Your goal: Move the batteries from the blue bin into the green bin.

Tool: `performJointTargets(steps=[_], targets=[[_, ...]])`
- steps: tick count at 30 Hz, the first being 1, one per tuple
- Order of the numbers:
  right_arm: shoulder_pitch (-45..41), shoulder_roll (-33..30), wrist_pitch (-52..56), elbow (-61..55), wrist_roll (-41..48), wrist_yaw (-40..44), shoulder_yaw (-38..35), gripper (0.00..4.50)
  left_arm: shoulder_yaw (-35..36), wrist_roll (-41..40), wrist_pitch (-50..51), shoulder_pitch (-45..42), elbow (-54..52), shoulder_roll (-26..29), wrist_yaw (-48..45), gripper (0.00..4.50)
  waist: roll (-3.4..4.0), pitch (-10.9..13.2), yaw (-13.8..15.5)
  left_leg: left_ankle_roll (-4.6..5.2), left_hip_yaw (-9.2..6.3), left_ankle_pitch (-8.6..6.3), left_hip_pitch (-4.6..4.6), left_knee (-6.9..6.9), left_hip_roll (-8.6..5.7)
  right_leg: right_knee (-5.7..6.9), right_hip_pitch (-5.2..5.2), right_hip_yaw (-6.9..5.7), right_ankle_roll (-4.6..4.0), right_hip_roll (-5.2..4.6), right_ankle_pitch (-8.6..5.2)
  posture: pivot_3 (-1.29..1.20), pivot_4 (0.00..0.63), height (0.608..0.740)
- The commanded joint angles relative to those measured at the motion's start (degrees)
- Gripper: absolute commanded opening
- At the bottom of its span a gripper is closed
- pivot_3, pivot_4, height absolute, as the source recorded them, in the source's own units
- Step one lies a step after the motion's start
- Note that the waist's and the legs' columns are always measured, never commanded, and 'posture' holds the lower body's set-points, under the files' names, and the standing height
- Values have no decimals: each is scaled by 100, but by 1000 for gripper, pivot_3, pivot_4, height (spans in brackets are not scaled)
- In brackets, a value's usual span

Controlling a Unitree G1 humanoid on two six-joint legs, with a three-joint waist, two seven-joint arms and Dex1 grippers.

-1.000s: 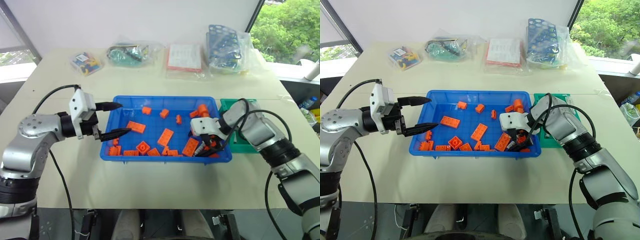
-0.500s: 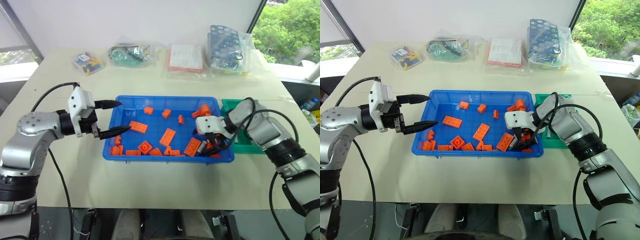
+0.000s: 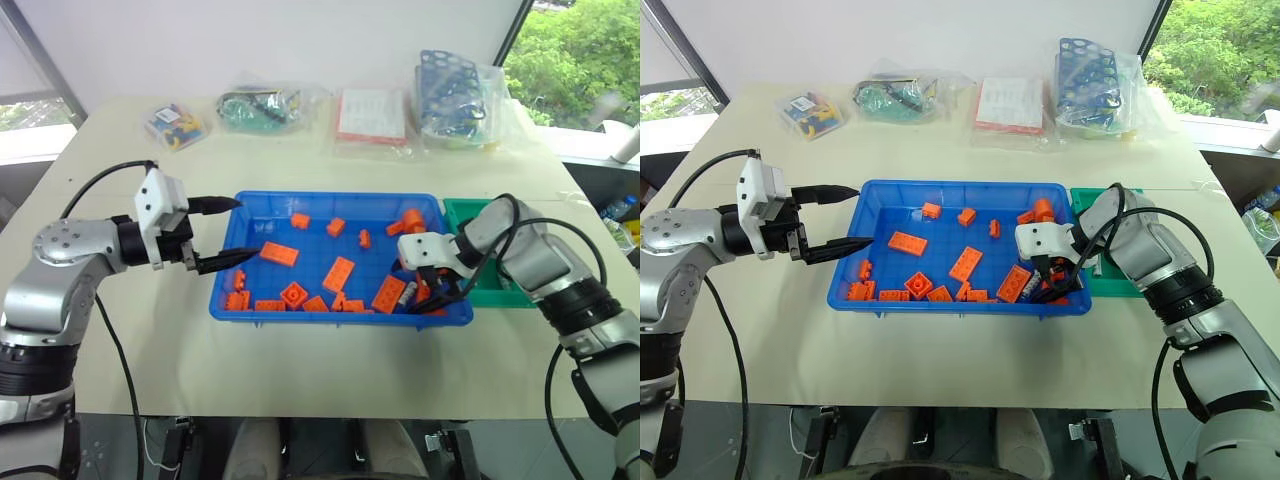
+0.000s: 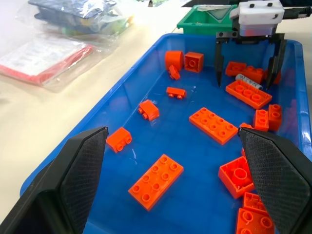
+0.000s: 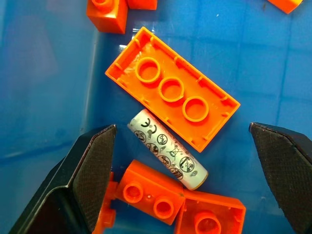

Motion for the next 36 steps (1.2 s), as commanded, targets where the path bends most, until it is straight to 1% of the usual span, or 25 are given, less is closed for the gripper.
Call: performJointTargets(steps=[1, 3, 7, 10, 14, 20, 23, 24, 26, 30, 36], targets=[[-251, -26, -58, -349, -167, 60, -25, 4491, 21, 5, -109, -135, -37, 24, -31, 4500, 1, 0, -9, 0, 1, 0, 0, 0, 0, 0, -2, 0, 0, 0, 0, 0, 150, 739], [-292, -24, -13, -485, -233, 124, 20, 4491, 16, 7, -123, -142, -23, 20, -33, 4500, 1, 0, -11, 0, 1, 0, 0, -2, 1, 1, -2, 0, 0, 1, 0, 0, 150, 739], [-319, -129, -396, -621, -436, 246, 92, 4491, -2, 15, -134, -158, -19, -17, -10, 4500, 1, 0, -12, 0, 2, 0, 0, -2, 1, 1, -4, 0, 0, 2, 0, 0, 150, 739], [-304, -100, -377, -596, -456, 283, 73, 4491, -11, 23, -148, -177, -2, -44, 5, 4500, 1, 0, -12, 0, 3, 0, 0, -2, 1, 1, -4, 0, 0, 2, 0, 0, 150, 739], [-244, -37, -558, -358, -602, 160, 111, 4491, -19, 35, -170, -188, 23, -63, 3, 4500, 1, 0, -8, 0, 3, 0, 0, -1, 1, 1, -3, 0, 0, 2, 0, 0, 150, 739], [-271, 120, -833, 363, -801, -46, 140, 4491, 7, -6, -145, -170, 8, -42, -65, 4500, -1, -1, -14, 0, 3, 0, 1, -2, 0, 1, -2, 0, 0, 3, 0, 0, 150, 739], [-281, 158, -983, 551, -822, -67, 144, 3699, -7, -53, -106, -174, -18, -28, -155, 4500, -3, -2, -6, 0, 3, 0, 3, 0, 0, 0, 2, 0, 0, 4, 0, 0, 150, 739], [-292, 184, -992, 586, -819, -78, 142, 3242, -18, -69, -94, -167, -35, -13, -205, 4500, -4, -3, -2, 0, 2, 0, 3, 1, 1, 0, 3, 0, 0, 4, 0, 0, 150, 739], [-311, 256, -904, 577, -768, -78, 111, 2116, -27, -98, -63, -160, -67, 4, -284, 4500, -5, -3, -2, 0, 1, 0, 3, 2, 0, 0, 5, 0, 0, 4, 0, 0, 150, 739], [-315, 373, -560, 398, -629, -39, 6, 177, -26, -131, -14, -163, -100, 37, -397, 4500, -4, -3, -14, 0, 0, 0, 3, 2, 1, 1, 4, 0, 0, 5, 0, 0, 150, 739], [-243, 367, -138, 57, -488, -12, -107, 177, -46, -132, 1, -163, -134, 25, -462, 4500, -4, -2, -16, 0, 1, 0, 2, -1, 2, 4, -1, 0, 0, 5, 0, 0, 150, 739]])
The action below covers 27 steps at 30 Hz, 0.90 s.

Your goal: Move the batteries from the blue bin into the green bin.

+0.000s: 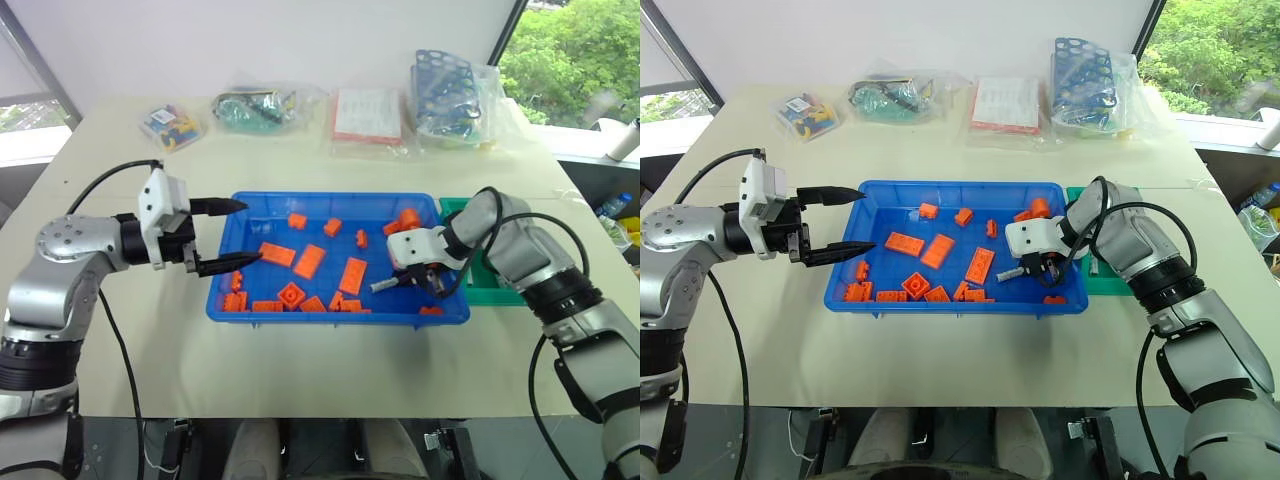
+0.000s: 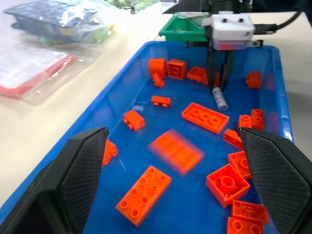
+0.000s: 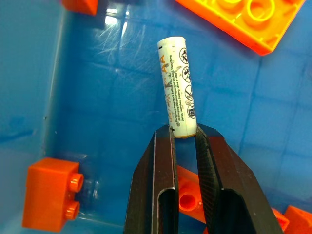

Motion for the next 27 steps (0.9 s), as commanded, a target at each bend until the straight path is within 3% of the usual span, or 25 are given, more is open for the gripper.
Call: performJointTargets(steps=[1, 6, 9, 13, 19, 24, 27], targets=[[51, -36, 125, -277, 129, 26, -152, 177, 15, -101, 6, -49, -214, 63, -40, 4500, 0, 0, 1, 0, 0, 0, 0, 0, 0, 0, 0, 0, 0, 0, 0, 0, 150, 739], [68, -44, 730, -635, 414, -38, -446, 177, -49, -109, 12, -72, -239, 33, -38, 4500, 1, 0, 5, 0, 1, 0, -1, 1, 0, 0, 0, 0, 0, -1, 0, 0, 150, 739], [-68, -119, 1790, -1275, 999, 20, -976, 177, -63, -129, 25, -60, -273, 32, -43, 4500, 5, 3, 7, 0, 0, 0, -4, 0, 2, 0, -5, 1, 0, -2, 0, 0, 150, 739], [-256, -673, 2724, -1457, 1518, -108, -1817, 177, -54, -171, 28, -5, -310, 52, -44, 4500, 5, 3, 23, 0, -1, 0, -4, -1, 3, 1, -5, 0, 0, -6, 0, 0, 150, 739], [189, -1877, 2471, -675, 1475, -480, -2518, 177, -56, -183, -25, 27, -225, 56, -68, 4500, 4, 3, 36, 0, 2, -1, -4, -4, -6, -9, 0, -4, -2, -20, -1, 0, 150, 739], [975, -2142, 2379, -741, 1541, -872, -2770, 177, -162, -147, -27, -127, -51, 24, -125, 4500, 5, 3, -43, 1, 10, -1, -1, -12, -1, -8, -6, 5, -1, -11, -1, 0, 150, 739], [1206, -2089, 2375, -755, 1542, -1159, -2785, 1517, -218, -136, -3, -289, 74, 13, -184, 4500, 13, 5, -38, 1, 12, 0, 0, -11, -1, 0, -13, 9, -1, -3, 0, 0, 150, 739]])
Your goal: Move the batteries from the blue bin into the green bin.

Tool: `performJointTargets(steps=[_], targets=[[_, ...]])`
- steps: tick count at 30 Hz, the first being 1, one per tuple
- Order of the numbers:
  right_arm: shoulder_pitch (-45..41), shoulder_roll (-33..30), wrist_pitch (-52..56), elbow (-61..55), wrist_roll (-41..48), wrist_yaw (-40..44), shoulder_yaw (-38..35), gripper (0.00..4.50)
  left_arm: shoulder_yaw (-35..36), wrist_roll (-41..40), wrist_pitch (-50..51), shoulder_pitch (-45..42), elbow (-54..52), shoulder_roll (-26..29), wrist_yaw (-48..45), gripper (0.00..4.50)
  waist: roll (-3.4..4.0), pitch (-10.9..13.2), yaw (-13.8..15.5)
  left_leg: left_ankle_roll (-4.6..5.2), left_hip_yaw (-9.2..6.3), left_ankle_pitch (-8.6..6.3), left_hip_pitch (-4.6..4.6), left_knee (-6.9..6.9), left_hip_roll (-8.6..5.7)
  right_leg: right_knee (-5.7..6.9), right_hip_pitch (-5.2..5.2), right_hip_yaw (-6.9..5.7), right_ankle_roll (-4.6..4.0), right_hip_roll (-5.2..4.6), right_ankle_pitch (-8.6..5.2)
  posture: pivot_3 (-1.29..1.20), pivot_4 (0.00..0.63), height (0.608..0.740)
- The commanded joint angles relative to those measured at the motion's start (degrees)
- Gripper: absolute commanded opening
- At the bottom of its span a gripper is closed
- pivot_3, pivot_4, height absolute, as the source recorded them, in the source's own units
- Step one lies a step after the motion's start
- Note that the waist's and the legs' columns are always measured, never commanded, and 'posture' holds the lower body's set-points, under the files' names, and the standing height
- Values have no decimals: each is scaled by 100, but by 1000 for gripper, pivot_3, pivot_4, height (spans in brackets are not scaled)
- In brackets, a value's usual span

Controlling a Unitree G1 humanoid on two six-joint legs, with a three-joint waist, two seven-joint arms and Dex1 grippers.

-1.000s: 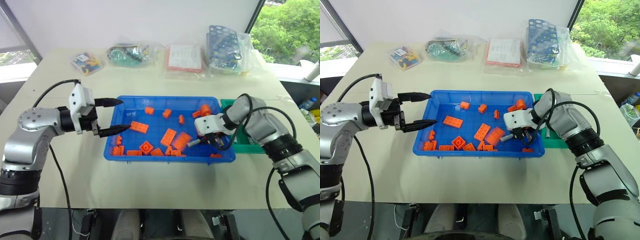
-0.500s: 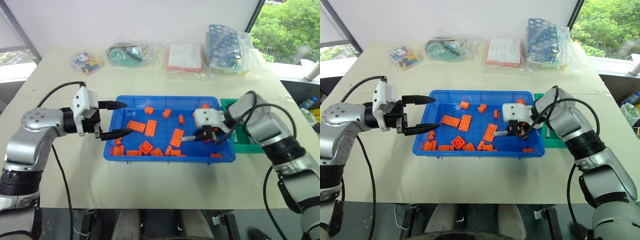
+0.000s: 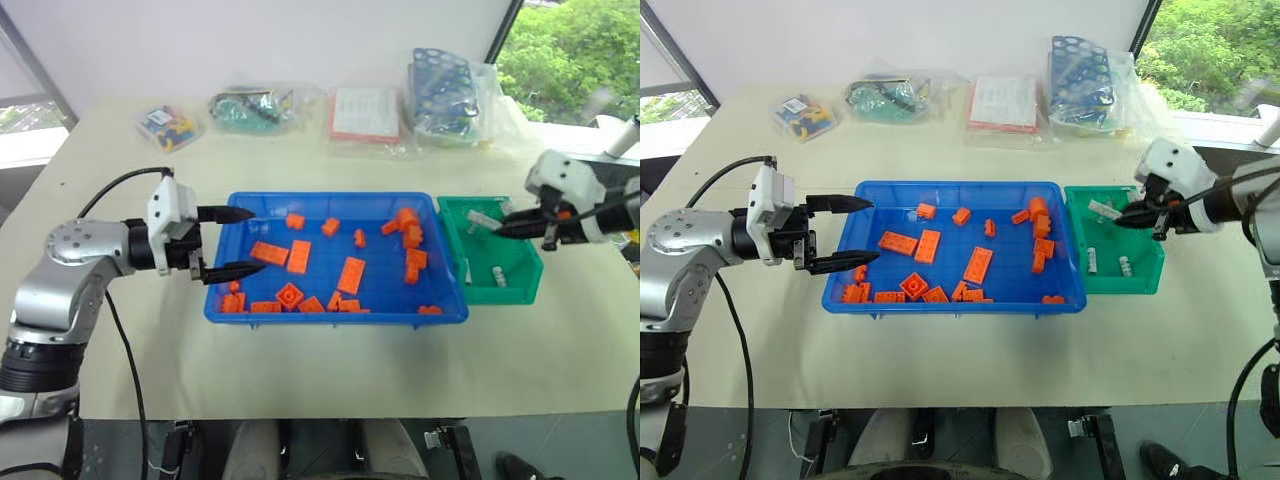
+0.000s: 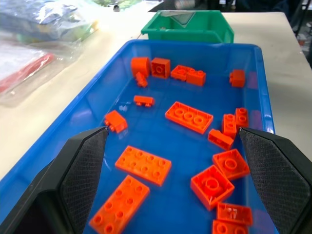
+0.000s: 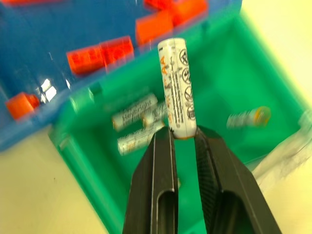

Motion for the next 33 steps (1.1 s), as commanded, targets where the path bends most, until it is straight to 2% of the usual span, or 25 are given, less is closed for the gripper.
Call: performJointTargets(steps=[1, 4, 9, 12, 16, 19, 25, 33], targets=[[44, 3, -91, -174, 55, -351, -218, 1894, -12, -21, -7, -208, 67, 14, -66, 4500, 5, 1, 9, 0, 1, 0, 0, 0, 0, 0, 0, 1, 0, 0, 0, 0, 150, 739], [-9, 65, -39, -195, 161, -512, -232, 3310, -26, -18, -26, -301, 172, 49, -136, 4500, 5, 1, 28, 0, 2, 0, -2, 1, 0, -1, -1, 1, 1, 0, 0, 0, 150, 739], [-97, 255, -145, -126, 410, -945, -505, 3310, 58, -33, -14, -345, 330, 157, -240, 4500, 5, 1, 36, 0, 1, 0, -2, 1, 0, -1, 0, 1, 1, 0, 0, 0, 150, 739], [277, 296, -388, -227, 857, -786, -969, 3310, 177, -81, 89, -321, 328, 285, -238, 4500, 4, 1, 48, 0, 1, 0, -3, 1, 0, -1, -1, 1, 1, -1, 0, 0, 150, 739], [343, 143, -1220, 711, 944, -736, -1353, 3310, 556, -222, 273, -165, 396, 713, -396, 4500, 2, 3, 47, 0, -1, 0, -5, 1, 0, -5, 2, 0, 2, -1, 0, 0, 150, 739], [358, 23, -1595, 1235, 1166, -351, -1524, 3310, 848, -327, 328, -85, 565, 952, -486, 4500, 3, 3, 40, 0, 3, 0, -2, 1, 0, -5, 2, 0, 2, -4, -1, 0, 150, 739], [334, -408, -1837, 2064, 1314, 354, -1560, 3310, 1232, -364, 278, -138, 1159, 1307, -700, 4500, 7, 5, 30, 0, 7, 0, -1, 0, 2, -4, 0, 1, 2, -2, -1, 0, 150, 739], [266, -297, -1917, 2171, 1315, 337, -1466, 3310, 1164, -364, 302, -356, 1227, 1417, -921, 4500, 7, 5, 29, 0, 8, 0, 0, 0, 3, -3, 0, 1, 2, -2, -1, 0, 150, 739]])
